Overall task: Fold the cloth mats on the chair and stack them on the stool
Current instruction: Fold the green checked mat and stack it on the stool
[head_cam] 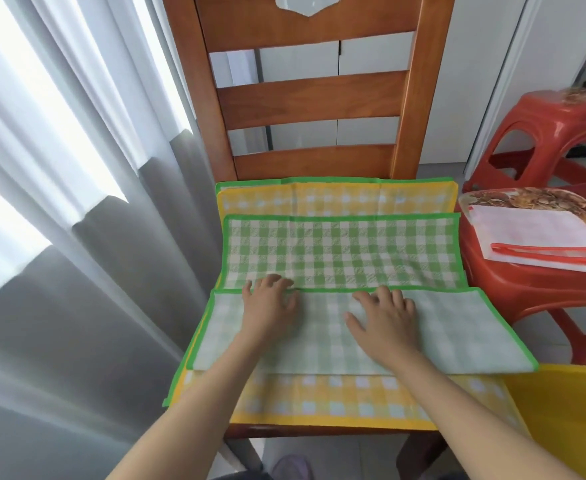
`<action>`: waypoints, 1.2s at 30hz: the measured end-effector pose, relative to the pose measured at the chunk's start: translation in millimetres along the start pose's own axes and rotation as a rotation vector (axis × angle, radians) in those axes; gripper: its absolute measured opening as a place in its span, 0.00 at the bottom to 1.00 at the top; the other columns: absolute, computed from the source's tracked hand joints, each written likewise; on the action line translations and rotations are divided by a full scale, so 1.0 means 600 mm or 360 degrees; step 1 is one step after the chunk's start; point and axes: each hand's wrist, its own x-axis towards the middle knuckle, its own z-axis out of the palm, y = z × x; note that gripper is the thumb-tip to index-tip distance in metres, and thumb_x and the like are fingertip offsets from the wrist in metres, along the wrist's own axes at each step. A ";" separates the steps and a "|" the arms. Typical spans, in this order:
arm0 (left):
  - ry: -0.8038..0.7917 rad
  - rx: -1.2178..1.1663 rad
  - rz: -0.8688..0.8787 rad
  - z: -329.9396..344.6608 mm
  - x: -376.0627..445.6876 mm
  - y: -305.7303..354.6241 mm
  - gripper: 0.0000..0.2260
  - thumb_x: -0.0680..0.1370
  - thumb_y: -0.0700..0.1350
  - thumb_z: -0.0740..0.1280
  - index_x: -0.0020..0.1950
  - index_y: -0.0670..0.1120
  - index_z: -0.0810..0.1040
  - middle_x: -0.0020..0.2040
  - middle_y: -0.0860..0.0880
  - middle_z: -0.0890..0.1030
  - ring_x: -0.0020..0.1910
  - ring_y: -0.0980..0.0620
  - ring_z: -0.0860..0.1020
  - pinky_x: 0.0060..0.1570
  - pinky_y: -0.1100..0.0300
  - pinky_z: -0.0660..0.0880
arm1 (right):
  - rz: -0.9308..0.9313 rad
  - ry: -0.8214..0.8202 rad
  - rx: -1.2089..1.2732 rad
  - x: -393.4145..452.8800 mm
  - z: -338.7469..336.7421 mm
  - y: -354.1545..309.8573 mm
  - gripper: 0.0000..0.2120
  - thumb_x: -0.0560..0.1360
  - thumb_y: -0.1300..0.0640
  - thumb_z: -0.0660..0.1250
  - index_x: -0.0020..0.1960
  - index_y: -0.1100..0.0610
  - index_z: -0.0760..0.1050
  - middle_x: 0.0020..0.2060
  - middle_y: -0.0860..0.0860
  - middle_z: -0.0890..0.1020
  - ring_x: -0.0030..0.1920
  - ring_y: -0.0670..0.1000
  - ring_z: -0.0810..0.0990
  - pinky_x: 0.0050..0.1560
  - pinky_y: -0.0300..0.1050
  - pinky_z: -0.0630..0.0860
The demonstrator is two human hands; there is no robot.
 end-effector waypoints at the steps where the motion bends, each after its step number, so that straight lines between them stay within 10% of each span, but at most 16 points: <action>1: 0.0016 -0.0046 0.0025 0.005 0.025 0.007 0.15 0.80 0.50 0.59 0.65 0.51 0.75 0.67 0.50 0.72 0.68 0.50 0.68 0.72 0.49 0.51 | -0.0001 0.0041 0.0017 0.000 0.003 0.001 0.22 0.75 0.38 0.53 0.64 0.46 0.70 0.53 0.49 0.73 0.53 0.53 0.70 0.54 0.48 0.64; 36: 0.0251 -0.0196 0.0034 0.072 0.312 0.056 0.07 0.80 0.41 0.57 0.52 0.44 0.75 0.51 0.46 0.79 0.57 0.44 0.69 0.63 0.53 0.55 | 0.0010 0.0398 0.0009 0.014 0.039 0.013 0.19 0.68 0.39 0.57 0.52 0.47 0.76 0.42 0.47 0.74 0.44 0.52 0.73 0.44 0.48 0.71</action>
